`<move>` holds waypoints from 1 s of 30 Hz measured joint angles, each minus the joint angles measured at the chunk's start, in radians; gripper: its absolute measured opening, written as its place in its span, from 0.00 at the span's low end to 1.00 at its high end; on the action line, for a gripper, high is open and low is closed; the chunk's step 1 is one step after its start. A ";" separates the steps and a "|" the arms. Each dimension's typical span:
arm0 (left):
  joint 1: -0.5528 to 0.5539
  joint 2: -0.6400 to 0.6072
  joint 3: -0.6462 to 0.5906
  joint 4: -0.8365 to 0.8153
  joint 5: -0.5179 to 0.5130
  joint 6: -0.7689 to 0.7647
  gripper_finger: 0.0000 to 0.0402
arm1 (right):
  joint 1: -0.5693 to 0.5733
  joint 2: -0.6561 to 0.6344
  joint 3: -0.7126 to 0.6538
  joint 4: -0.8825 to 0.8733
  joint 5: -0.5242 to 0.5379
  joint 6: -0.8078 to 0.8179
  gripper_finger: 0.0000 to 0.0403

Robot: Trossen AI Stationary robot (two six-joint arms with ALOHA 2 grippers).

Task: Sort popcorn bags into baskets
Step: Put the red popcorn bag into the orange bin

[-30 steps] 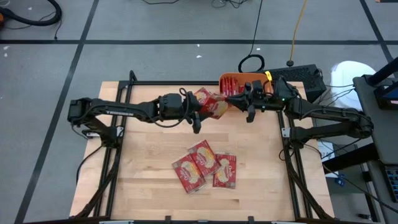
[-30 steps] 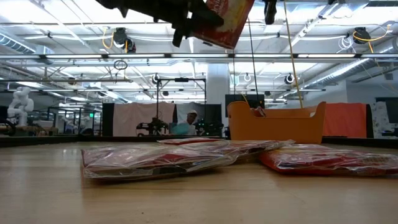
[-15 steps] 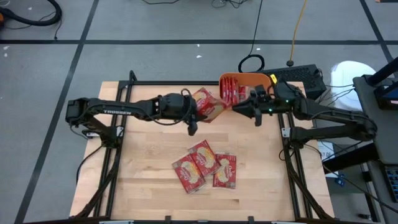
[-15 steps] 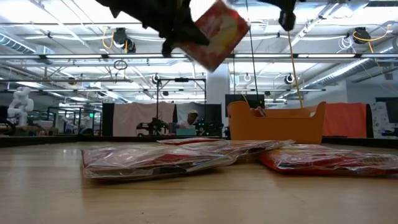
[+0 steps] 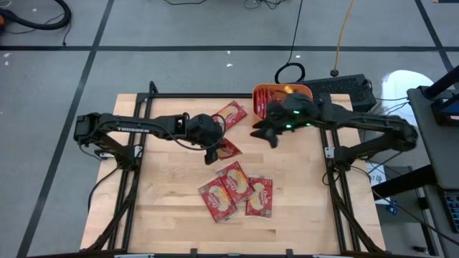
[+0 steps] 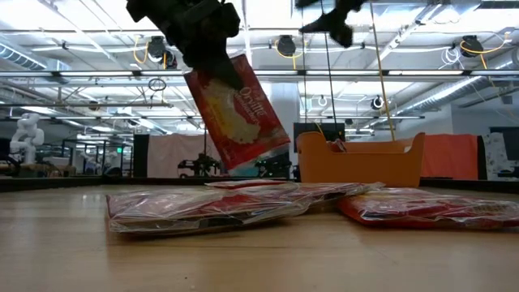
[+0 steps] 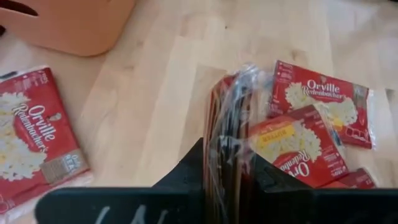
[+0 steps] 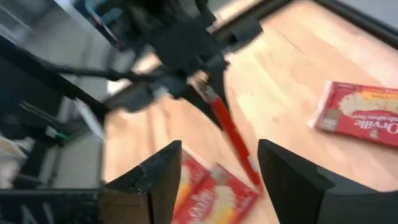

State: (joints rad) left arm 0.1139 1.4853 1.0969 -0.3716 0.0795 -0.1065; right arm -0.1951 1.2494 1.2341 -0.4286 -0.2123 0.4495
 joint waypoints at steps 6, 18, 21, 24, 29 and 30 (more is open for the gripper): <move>-0.005 -0.008 0.005 0.036 0.003 -0.008 0.13 | 0.006 0.145 0.012 -0.003 -0.012 -0.133 0.51; -0.027 -0.027 0.041 0.098 0.052 -0.001 0.13 | 0.038 0.216 0.012 0.007 -0.108 -0.341 0.59; -0.027 -0.027 0.041 0.116 0.052 -0.002 0.12 | 0.043 0.225 0.012 0.014 -0.085 -0.342 0.58; -0.027 -0.027 0.041 0.133 0.052 -0.002 0.11 | 0.045 0.238 0.013 0.053 -0.081 -0.355 0.53; -0.027 -0.027 0.041 0.155 0.052 -0.003 0.13 | 0.046 0.261 0.013 0.102 -0.079 -0.350 0.39; -0.027 -0.027 0.041 0.152 0.052 -0.003 0.13 | 0.046 0.263 0.012 0.095 -0.078 -0.345 0.35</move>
State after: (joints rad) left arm 0.0872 1.4586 1.1378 -0.2193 0.1319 -0.1095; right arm -0.1493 1.5120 1.2465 -0.3336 -0.2905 0.1045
